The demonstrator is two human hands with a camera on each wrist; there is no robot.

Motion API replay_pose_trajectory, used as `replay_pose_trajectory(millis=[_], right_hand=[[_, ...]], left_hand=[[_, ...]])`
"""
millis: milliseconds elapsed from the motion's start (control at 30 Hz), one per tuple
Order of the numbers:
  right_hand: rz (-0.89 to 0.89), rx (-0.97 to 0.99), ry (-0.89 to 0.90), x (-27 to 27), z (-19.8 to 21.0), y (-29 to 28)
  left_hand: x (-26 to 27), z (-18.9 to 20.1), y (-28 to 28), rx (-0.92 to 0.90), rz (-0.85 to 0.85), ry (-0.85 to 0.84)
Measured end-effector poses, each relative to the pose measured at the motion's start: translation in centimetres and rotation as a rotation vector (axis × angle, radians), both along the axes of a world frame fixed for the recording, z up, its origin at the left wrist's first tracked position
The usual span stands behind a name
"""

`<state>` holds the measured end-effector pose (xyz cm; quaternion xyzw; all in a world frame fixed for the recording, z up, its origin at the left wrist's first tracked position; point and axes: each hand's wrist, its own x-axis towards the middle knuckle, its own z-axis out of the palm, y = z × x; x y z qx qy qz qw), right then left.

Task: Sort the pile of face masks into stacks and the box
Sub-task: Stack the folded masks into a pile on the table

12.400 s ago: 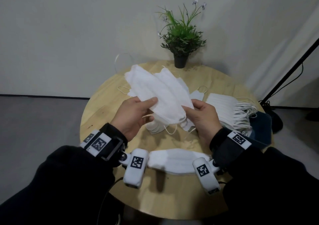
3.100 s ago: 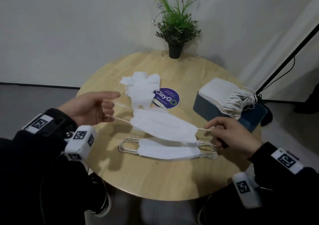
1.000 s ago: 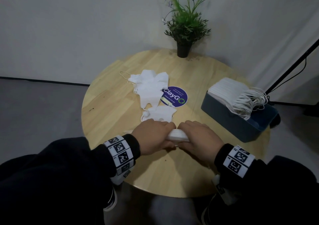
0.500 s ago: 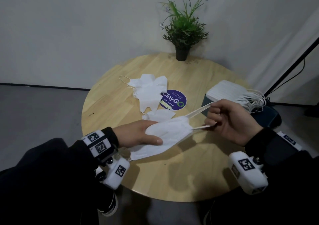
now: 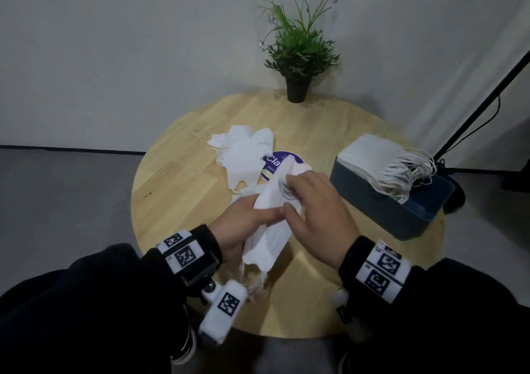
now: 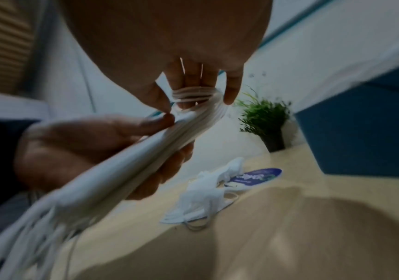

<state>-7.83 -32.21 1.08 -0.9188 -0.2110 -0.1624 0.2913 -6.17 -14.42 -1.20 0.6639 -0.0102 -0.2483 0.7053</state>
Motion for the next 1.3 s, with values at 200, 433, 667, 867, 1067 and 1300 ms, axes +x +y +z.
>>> replay_pose_trajectory(millis=[200,433,667,867,1067,1300], right_hand=[[0.069,-0.051,-0.018,-0.1,0.4,1.4],[-0.056,0.904,0.245,1.4,2.8,0.0],[0.120,1.210,0.646,3.3,3.5,-1.8],[0.195,1.319,0.806,1.9,3.4,-0.5],[-0.026,1.579,0.675,2.6,4.4,-1.8],[-0.204,1.879,0.500,4.9,5.6,-8.0]], left_hand=[[1.2,2.4,-1.1,-0.104,0.235,-0.149],[2.3,2.4,0.4,0.059,0.310,-0.299],[1.7,3.5,0.2,-0.022,-0.053,-0.239],[0.6,3.1,-1.7,-0.170,-0.180,-0.053],[0.6,3.2,-1.8,-0.061,-0.292,0.063],[2.3,3.5,0.6,-0.337,-0.002,0.181]])
